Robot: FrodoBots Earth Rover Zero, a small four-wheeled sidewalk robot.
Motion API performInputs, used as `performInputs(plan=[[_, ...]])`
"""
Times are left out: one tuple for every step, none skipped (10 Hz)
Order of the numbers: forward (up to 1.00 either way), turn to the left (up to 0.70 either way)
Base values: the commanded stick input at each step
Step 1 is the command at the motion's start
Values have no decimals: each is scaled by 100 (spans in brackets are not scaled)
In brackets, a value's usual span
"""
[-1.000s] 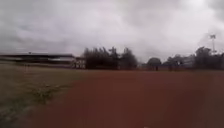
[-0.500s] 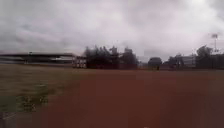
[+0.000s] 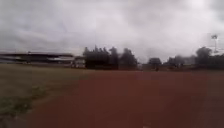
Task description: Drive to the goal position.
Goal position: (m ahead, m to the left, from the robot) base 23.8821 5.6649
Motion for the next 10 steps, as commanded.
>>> performInputs(plan=[[70,0],[70,0],[70,0],[70,0],[70,0],[70,0],[70,0],[70,0],[70,0],[70,0]])
